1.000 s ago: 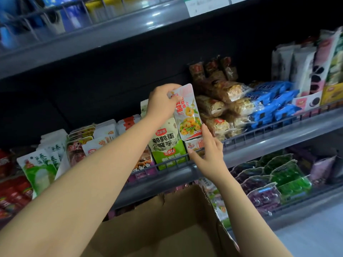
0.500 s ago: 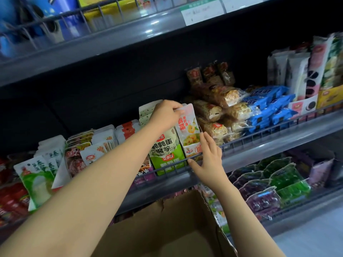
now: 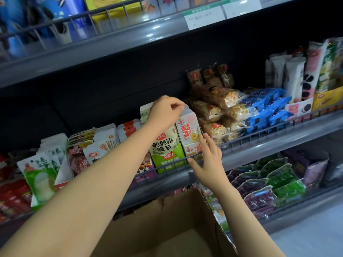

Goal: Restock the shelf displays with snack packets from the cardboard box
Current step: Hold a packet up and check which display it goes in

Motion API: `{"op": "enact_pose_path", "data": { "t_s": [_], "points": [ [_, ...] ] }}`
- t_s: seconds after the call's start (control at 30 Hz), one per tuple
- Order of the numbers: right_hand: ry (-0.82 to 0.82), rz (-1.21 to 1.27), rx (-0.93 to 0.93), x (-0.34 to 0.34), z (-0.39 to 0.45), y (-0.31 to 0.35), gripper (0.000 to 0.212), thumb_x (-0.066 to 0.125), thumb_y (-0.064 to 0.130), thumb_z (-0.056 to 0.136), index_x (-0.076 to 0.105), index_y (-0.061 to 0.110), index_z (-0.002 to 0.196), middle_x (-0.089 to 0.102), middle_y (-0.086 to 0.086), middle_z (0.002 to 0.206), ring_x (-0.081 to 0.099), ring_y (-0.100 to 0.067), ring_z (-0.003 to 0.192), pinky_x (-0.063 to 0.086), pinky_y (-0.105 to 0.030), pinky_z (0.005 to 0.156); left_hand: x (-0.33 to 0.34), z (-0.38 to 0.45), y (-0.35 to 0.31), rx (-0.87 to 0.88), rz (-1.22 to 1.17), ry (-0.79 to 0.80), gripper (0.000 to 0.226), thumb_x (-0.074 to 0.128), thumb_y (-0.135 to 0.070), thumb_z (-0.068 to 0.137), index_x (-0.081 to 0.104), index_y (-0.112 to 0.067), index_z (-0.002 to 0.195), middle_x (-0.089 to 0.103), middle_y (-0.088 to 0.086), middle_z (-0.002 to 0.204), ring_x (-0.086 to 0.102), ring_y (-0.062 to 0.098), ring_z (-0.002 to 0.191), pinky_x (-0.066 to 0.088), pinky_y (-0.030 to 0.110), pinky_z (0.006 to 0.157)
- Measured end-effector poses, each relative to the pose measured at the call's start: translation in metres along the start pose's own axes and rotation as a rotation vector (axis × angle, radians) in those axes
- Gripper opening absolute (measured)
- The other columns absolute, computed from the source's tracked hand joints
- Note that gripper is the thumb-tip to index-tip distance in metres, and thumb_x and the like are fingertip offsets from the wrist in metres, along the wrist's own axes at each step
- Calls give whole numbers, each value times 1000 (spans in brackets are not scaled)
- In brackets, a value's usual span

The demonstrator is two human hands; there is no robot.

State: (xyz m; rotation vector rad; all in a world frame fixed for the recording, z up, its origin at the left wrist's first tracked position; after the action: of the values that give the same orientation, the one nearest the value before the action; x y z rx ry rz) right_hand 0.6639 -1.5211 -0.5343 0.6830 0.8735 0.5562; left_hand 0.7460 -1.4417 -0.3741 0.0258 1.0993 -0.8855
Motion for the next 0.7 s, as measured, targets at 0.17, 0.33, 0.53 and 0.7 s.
{"op": "enact_pose_path", "data": {
  "t_s": [0.17, 0.33, 0.53, 0.7],
  "points": [
    [-222, 40, -62, -25, -21, 26, 42, 62, 14, 87, 52, 11, 129, 53, -5, 124, 38, -21, 117, 29, -26, 95, -44, -54, -16, 128, -152, -192, 17, 58, -19, 91, 72, -21, 101, 60, -10, 95, 52, -9, 84, 35, -2, 75],
    [-106, 109, -83, -9, -53, 46, 33, 62, 16, 88, 57, 16, 120, 57, 4, 111, 44, -11, 108, 37, -25, 92, -48, -126, 15, 11, -305, -177, 16, 58, -22, 92, 69, -29, 102, 59, -16, 97, 53, -3, 86, 40, 5, 73],
    [145, 121, -41, 35, -95, 46, 29, 65, 17, 86, 60, 18, 115, 60, 6, 101, 55, -15, 101, 42, -26, 90, -10, -205, 77, -207, -454, -151, 16, 59, -17, 91, 71, -27, 98, 65, -5, 97, 57, 2, 85, 44, 10, 72],
    [388, -14, -65, 85, -129, 34, 31, 64, 18, 84, 61, 14, 115, 63, -1, 97, 55, -20, 97, 34, -19, 84, 50, -266, 132, -415, -531, -98, 18, 60, -6, 88, 72, -19, 92, 68, -5, 91, 58, -7, 78, 40, 5, 71]
  ]
}}
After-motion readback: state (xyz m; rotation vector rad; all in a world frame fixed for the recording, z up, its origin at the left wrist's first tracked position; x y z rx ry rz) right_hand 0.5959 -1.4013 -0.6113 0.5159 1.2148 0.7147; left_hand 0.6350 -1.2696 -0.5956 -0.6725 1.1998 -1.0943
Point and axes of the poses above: each hand's wrist, its own z-axis towards the middle knuckle, its own x-axis out of the palm, y = z × x, the point moved 10 cm from there along z, towards the middle knuckle
